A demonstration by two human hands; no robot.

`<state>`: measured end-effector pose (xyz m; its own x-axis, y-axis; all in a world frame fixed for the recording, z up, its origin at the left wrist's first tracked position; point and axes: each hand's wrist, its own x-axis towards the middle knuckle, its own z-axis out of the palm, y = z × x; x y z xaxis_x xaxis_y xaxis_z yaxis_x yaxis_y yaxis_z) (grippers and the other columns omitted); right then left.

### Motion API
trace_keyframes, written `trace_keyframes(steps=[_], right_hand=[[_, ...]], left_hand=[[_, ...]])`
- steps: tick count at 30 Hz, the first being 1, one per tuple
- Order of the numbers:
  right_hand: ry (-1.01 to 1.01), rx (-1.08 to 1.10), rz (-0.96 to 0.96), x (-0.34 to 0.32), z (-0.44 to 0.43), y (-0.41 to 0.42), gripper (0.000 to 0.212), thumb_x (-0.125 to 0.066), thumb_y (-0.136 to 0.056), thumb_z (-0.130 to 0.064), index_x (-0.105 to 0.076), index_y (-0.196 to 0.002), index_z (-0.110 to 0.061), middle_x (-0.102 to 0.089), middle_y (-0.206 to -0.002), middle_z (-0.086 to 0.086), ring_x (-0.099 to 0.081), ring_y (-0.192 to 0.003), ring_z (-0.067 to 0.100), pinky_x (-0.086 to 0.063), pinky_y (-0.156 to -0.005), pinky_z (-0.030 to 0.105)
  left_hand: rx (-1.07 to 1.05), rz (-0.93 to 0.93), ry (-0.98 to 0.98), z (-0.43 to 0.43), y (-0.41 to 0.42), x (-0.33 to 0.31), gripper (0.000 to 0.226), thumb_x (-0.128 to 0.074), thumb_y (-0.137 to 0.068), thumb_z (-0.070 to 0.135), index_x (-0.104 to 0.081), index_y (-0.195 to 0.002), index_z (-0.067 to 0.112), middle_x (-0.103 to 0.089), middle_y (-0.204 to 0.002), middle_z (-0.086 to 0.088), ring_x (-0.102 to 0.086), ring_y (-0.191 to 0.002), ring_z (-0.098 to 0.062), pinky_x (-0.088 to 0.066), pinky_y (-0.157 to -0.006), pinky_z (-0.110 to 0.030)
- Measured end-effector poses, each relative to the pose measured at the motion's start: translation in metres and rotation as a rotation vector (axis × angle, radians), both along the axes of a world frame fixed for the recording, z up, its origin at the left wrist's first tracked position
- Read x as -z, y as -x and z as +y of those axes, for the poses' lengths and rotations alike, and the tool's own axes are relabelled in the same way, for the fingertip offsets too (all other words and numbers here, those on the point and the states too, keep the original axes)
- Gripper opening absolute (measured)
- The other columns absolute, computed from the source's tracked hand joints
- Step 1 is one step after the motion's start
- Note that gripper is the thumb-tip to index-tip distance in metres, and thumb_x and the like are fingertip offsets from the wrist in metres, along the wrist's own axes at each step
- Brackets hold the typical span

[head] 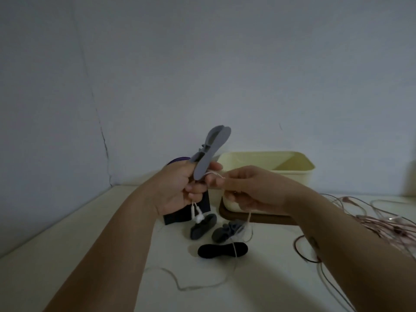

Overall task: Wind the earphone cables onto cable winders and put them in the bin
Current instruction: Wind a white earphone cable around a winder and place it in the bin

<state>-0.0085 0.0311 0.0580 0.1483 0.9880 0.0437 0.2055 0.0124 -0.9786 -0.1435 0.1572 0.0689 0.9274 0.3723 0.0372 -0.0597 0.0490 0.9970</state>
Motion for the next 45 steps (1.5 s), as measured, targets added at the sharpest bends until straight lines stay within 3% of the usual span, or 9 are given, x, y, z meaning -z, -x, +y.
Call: trace_keyframes(steps=[3, 8, 11, 14, 21, 27, 35, 39, 45], right_hand=[[-0.032, 0.191, -0.328, -0.009, -0.003, -0.014, 0.036, -0.059, -0.09, -0.031, -0.061, -0.085, 0.005, -0.042, -0.055, -0.002, -0.028, -0.046, 0.008, -0.025, -0.047, 0.02], [-0.075, 0.345, -0.741, -0.015, -0.008, -0.023, 0.018, -0.059, -0.091, -0.035, -0.071, -0.081, -0.027, -0.063, -0.059, -0.013, -0.039, -0.043, 0.002, -0.034, -0.045, 0.013], [-0.085, 0.38, -0.76, -0.015, -0.009, -0.027, 0.02, -0.054, -0.095, -0.024, -0.069, -0.082, -0.023, -0.068, -0.068, -0.012, -0.055, -0.052, 0.003, -0.05, -0.057, 0.018], [-0.028, 0.35, -0.798, -0.014, -0.01, -0.026, 0.02, -0.05, -0.096, -0.019, -0.069, -0.089, -0.025, -0.069, -0.075, -0.014, -0.054, -0.053, 0.002, -0.048, -0.057, 0.016], [-0.097, 0.305, -0.925, -0.02, -0.023, -0.019, 0.012, -0.066, -0.086, -0.026, -0.067, -0.078, -0.035, -0.052, -0.053, -0.038, -0.05, -0.052, -0.012, -0.035, -0.05, 0.003], [-0.138, 0.282, -0.97, -0.017, -0.028, -0.018, 0.014, -0.067, -0.086, -0.022, -0.066, -0.077, -0.032, -0.045, -0.044, -0.037, -0.048, -0.055, -0.019, -0.034, -0.052, 0.001], [-0.245, 0.285, -0.915, -0.014, -0.028, -0.015, 0.008, -0.066, -0.086, -0.018, -0.071, -0.082, -0.022, -0.044, -0.04, -0.032, -0.048, -0.049, -0.012, -0.033, -0.047, 0.003], [-0.281, 0.268, -0.874, -0.012, -0.025, -0.014, 0.005, -0.068, -0.085, -0.012, -0.071, -0.083, -0.016, -0.043, -0.037, -0.03, -0.049, -0.046, -0.012, -0.033, -0.045, 0.003], [-0.345, 0.293, -0.804, -0.009, -0.021, -0.015, 0.009, -0.068, -0.085, -0.011, -0.067, -0.079, -0.017, -0.043, -0.036, -0.031, -0.049, -0.044, -0.012, -0.033, -0.044, 0.003]], left_hand=[[-0.055, 0.02, -0.078, 0.009, -0.003, 0.004, 0.031, -0.034, -0.102, 0.016, -0.062, -0.092, 0.008, -0.055, -0.068, -0.003, -0.028, -0.039, -0.003, -0.027, -0.04, -0.016], [-0.176, 0.162, -0.261, 0.017, -0.021, 0.017, 0.031, -0.046, -0.099, 0.032, -0.069, -0.089, 0.013, -0.058, -0.071, -0.007, -0.035, -0.042, -0.01, -0.03, -0.035, -0.02], [-0.181, 0.197, -0.367, 0.015, -0.035, 0.025, 0.027, -0.051, -0.098, 0.034, -0.071, -0.089, 0.018, -0.065, -0.065, 0.003, -0.053, -0.05, -0.015, -0.046, -0.048, -0.028], [-0.22, 0.166, -0.461, 0.013, -0.045, 0.032, 0.016, -0.051, -0.099, 0.025, -0.067, -0.096, 0.028, -0.074, -0.087, 0.008, -0.069, -0.075, -0.009, -0.056, -0.076, -0.029], [-0.103, 0.163, -0.331, 0.002, -0.044, 0.041, 0.027, -0.047, -0.099, 0.007, -0.062, -0.115, 0.023, -0.074, -0.08, 0.004, -0.053, -0.048, -0.006, -0.042, -0.047, -0.017], [0.049, 0.052, 0.038, -0.003, -0.046, 0.048, 0.028, -0.043, -0.095, -0.001, -0.066, -0.108, 0.011, -0.07, -0.079, -0.005, -0.05, -0.052, -0.007, -0.047, -0.047, -0.019], [0.231, -0.085, 0.188, 0.004, -0.038, 0.045, 0.039, -0.067, -0.076, -0.004, -0.067, -0.114, 0.004, -0.063, -0.085, -0.011, -0.061, -0.065, -0.014, -0.057, -0.061, -0.026], [0.299, -0.101, 0.102, 0.01, -0.035, 0.045, 0.053, -0.087, -0.065, 0.019, -0.07, -0.114, 0.009, -0.066, -0.092, -0.007, -0.063, -0.074, -0.012, -0.057, -0.071, -0.025], [0.057, 0.069, -0.308, 0.001, -0.04, 0.047, 0.048, -0.066, -0.072, 0.028, -0.062, -0.117, 0.015, -0.073, -0.104, -0.006, -0.065, -0.088, -0.016, -0.055, -0.074, -0.024]])
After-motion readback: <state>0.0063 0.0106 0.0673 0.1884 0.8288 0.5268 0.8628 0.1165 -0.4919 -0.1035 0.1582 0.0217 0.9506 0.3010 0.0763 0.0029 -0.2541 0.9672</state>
